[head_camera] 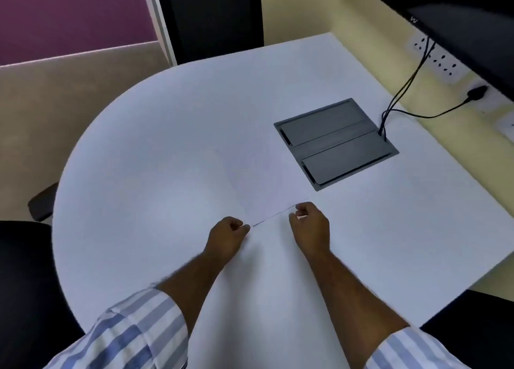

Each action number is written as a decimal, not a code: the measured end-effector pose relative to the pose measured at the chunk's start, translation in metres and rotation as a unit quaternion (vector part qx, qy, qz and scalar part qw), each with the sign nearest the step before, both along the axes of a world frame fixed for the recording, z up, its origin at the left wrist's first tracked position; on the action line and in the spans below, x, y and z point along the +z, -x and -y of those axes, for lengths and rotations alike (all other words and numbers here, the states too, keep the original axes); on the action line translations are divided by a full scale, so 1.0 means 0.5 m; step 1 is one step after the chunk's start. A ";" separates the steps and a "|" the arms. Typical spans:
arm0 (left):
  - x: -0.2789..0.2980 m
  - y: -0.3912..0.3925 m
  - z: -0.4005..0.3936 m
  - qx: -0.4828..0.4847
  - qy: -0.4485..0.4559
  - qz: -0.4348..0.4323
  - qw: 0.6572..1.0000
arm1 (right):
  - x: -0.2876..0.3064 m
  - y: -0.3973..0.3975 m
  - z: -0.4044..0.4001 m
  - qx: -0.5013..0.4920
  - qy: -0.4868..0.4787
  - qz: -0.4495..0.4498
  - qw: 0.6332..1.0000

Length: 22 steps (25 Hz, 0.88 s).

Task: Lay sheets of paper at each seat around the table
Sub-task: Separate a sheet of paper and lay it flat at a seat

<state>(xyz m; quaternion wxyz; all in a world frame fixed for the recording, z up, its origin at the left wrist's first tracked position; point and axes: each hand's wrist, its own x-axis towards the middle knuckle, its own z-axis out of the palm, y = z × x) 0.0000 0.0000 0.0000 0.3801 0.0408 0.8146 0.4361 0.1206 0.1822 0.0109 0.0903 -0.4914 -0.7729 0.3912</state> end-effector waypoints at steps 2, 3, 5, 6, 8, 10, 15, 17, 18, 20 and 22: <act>-0.012 0.003 -0.040 0.011 0.027 -0.011 1.000 | -0.025 0.018 -0.038 0.008 -0.017 0.008 1.000; -0.024 0.003 -0.058 0.015 0.043 -0.017 0.999 | -0.045 0.027 -0.059 0.012 -0.022 0.016 1.000; -0.047 0.000 -0.089 0.022 0.084 -0.038 0.996 | -0.081 0.049 -0.091 0.028 -0.035 0.046 0.998; -0.062 -0.002 -0.098 0.023 0.104 -0.052 0.993 | -0.099 0.058 -0.100 0.038 -0.048 0.070 0.996; -0.086 0.001 -0.117 0.039 0.138 -0.074 0.987 | -0.133 0.073 -0.117 0.048 -0.089 0.112 0.989; -0.102 0.000 -0.132 0.060 0.149 -0.084 0.983 | -0.152 0.076 -0.116 0.048 -0.128 0.143 0.980; -0.116 -0.015 -0.175 0.151 0.124 -0.055 0.979 | -0.176 0.070 -0.093 0.024 -0.139 0.153 0.978; -0.112 -0.017 -0.190 0.210 0.092 -0.031 0.973 | -0.178 0.074 -0.095 0.013 -0.125 0.145 0.981; -0.109 -0.018 -0.196 0.238 0.073 -0.018 0.968 | -0.179 0.075 -0.096 0.012 -0.120 0.140 0.983; -0.102 -0.016 -0.206 0.266 0.054 0.000 0.962 | -0.179 0.076 -0.095 0.010 -0.110 0.124 0.986; -0.100 -0.008 -0.209 0.256 0.068 -0.005 0.964 | -0.175 0.079 -0.094 -0.006 -0.095 0.101 0.990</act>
